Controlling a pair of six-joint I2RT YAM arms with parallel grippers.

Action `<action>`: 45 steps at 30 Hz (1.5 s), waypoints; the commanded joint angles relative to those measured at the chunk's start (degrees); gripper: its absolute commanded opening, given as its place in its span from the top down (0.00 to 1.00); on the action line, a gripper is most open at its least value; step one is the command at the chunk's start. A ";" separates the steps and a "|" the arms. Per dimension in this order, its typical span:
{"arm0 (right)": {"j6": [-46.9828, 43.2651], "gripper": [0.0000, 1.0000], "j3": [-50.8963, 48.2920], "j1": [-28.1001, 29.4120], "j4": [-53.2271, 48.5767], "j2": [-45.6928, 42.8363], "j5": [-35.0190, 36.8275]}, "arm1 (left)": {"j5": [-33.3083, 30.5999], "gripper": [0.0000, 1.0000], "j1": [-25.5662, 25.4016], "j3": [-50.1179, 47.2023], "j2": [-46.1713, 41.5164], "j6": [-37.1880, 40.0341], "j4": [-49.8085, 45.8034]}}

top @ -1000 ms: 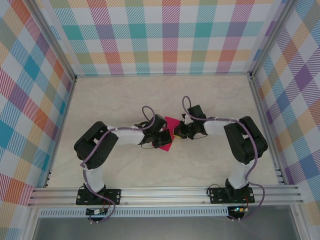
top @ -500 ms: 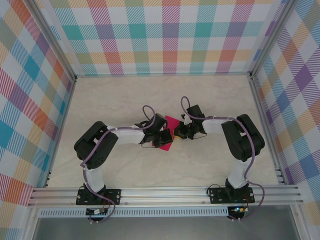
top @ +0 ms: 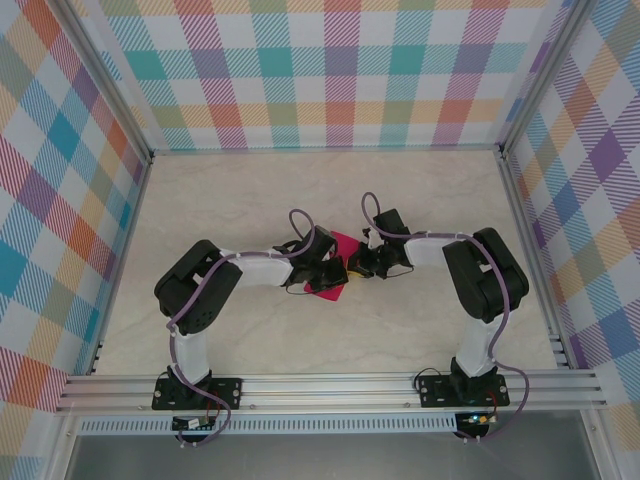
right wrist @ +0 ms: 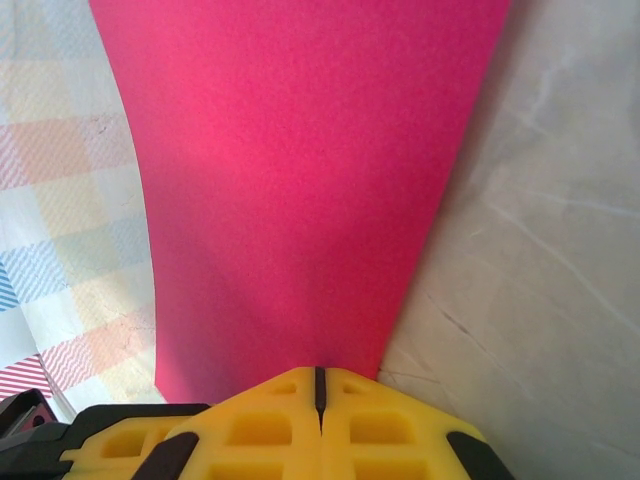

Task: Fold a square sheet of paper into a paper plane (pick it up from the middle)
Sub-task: First fold in half a square sheet of paper at the center of the table.

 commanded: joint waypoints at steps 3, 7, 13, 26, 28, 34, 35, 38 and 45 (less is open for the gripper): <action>-2.48 0.96 1.28 -0.61 -1.62 2.03 0.72 | -1.09 1.00 -0.36 -3.33 0.81 0.65 -2.19; -3.84 0.96 2.09 -1.62 -0.75 2.04 0.66 | -1.63 1.00 -0.34 -4.37 0.32 0.69 -4.83; -5.65 0.96 4.42 -3.67 -0.63 2.92 0.63 | -1.41 1.00 -0.40 -5.05 0.24 -0.03 -6.49; -8.18 0.96 8.28 -8.03 -0.90 6.04 2.70 | -1.08 1.00 -0.37 -5.32 0.85 -0.22 -7.49; -8.10 0.96 8.58 -8.31 -0.88 5.54 2.26 | -1.03 1.00 -0.38 -5.18 0.94 -0.14 -7.55; -7.47 0.96 4.92 -7.72 1.84 -1.64 -3.55 | -0.92 1.00 -0.38 -4.55 1.18 0.03 -7.72; -7.45 0.95 3.90 -7.32 1.92 -2.77 -4.29 | -0.87 1.00 -0.32 -4.55 1.15 0.02 -7.72; -7.49 0.96 2.04 -5.59 0.90 -3.64 -6.33 | -0.80 1.00 -0.33 -4.38 1.29 0.03 -7.67; -7.67 0.96 1.74 -2.27 0.32 0.41 -8.27 | -0.75 1.00 -0.35 -4.08 1.45 0.02 -8.25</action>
